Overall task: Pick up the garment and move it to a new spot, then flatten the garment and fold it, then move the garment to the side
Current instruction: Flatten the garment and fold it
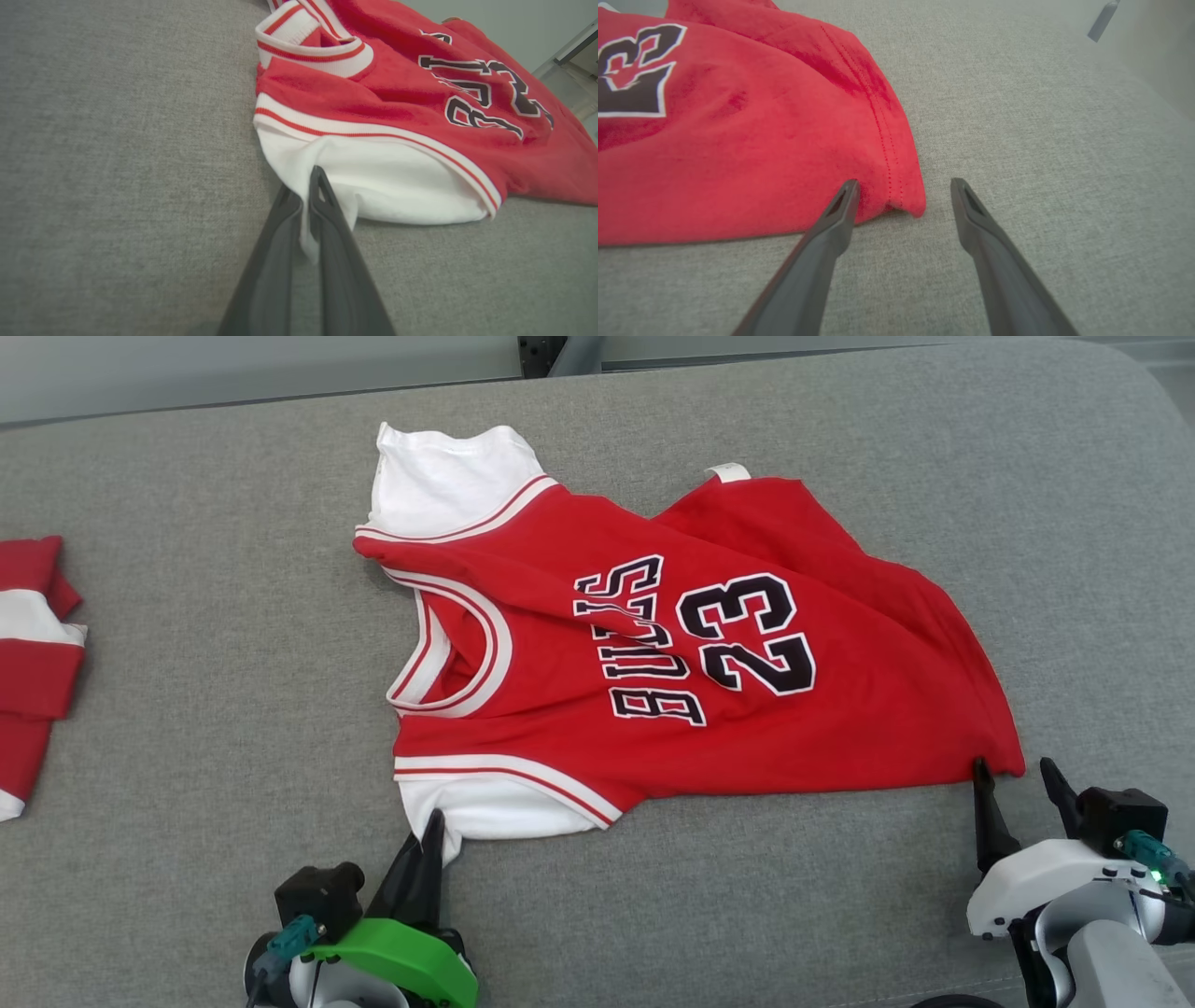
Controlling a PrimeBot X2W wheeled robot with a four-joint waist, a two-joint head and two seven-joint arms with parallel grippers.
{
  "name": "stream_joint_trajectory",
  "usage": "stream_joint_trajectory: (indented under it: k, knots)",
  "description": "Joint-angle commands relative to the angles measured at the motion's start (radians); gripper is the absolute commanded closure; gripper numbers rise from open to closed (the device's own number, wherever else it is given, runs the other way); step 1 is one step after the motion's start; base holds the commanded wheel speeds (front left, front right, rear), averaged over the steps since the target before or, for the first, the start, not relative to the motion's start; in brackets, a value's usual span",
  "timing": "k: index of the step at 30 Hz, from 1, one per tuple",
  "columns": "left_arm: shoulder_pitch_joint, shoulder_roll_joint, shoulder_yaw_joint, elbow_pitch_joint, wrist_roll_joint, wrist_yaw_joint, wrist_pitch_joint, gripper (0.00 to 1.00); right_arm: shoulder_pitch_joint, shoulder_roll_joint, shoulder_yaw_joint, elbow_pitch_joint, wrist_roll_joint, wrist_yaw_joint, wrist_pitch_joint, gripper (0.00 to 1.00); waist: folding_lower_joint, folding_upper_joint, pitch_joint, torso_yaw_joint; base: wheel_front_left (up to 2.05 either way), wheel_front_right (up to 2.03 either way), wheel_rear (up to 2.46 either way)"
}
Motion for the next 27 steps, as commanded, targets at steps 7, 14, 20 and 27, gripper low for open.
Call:
stream_joint_trajectory:
  k: [7,14,20,27]
  knots:
    - [-0.017,0.004,-0.014,0.002,-0.007,-0.008,0.0,1.0,-0.034,-0.011,0.029,0.063,0.046,-0.002,-0.002,1.0,0.0,-0.0001,0.009,0.014,0.0,0.0,0.0]
    - [-0.009,0.004,0.009,-0.048,0.003,-0.014,0.0,1.0,-0.018,-0.012,0.016,-0.016,0.079,-0.002,-0.002,1.0,0.0,-0.0001,-0.03,0.016,0.0,0.0,0.0]
    - [-0.063,0.007,0.038,-0.208,0.077,-0.018,0.0,1.0,-0.056,-0.03,0.027,-0.229,0.133,-0.002,-0.003,1.0,0.0,-0.0001,-0.104,0.012,0.0,0.0,0.0]
    - [-0.279,0.151,0.023,-0.339,0.1,-0.018,0.0,1.0,-0.207,-0.113,0.07,-0.419,0.173,-0.002,-0.003,1.0,0.0,-0.0001,-0.188,0.007,0.0,0.0,0.0]
